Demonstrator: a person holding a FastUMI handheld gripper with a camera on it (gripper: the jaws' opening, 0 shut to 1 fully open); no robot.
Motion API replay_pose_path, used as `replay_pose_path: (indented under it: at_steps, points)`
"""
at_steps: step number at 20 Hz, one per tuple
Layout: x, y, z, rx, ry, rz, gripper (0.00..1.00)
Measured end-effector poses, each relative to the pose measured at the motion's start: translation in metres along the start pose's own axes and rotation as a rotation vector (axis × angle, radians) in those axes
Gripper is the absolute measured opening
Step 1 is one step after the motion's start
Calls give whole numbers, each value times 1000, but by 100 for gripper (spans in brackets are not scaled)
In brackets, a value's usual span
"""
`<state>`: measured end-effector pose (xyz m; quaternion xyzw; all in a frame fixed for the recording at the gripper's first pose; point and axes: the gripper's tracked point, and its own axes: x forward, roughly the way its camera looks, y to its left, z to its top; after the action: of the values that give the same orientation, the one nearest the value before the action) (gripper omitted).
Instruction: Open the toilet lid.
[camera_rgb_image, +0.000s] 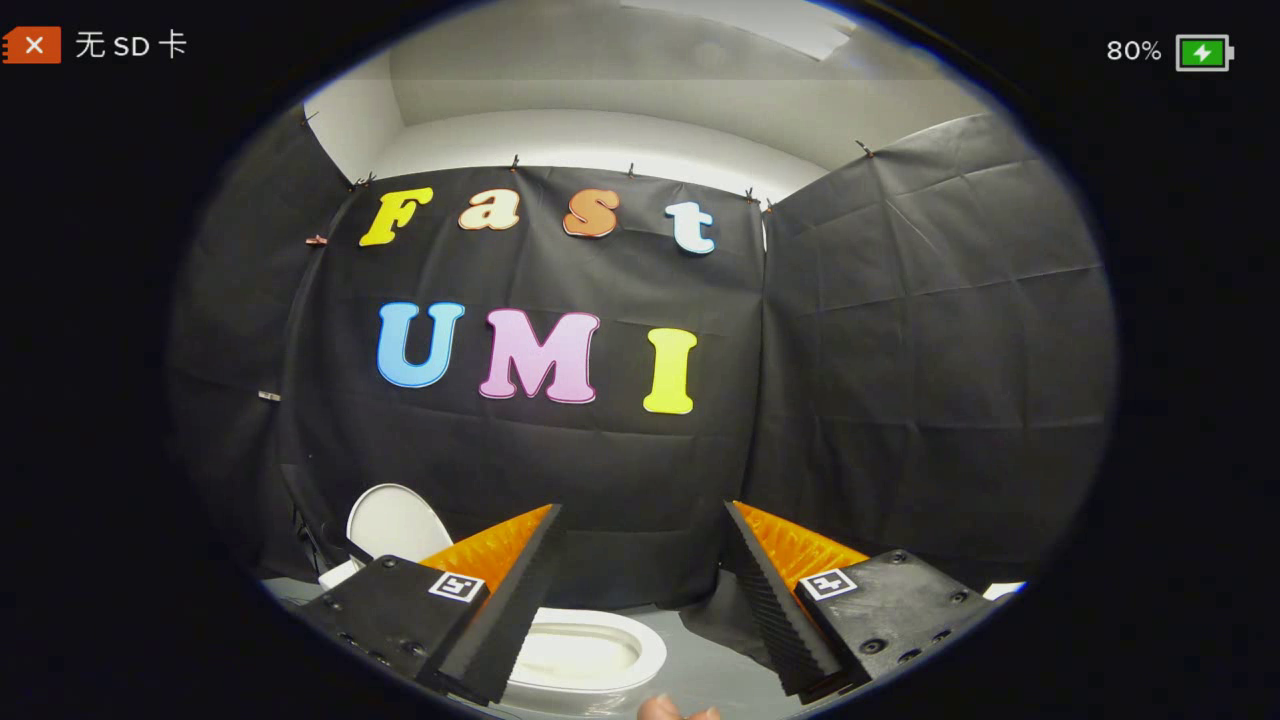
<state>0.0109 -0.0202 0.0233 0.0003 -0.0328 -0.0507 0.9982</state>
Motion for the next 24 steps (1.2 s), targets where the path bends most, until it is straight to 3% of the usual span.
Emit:
replay_pose_path:
  at_steps: [24]
  points:
    - [-1, 0, -3, 25, 15, -4, 98]
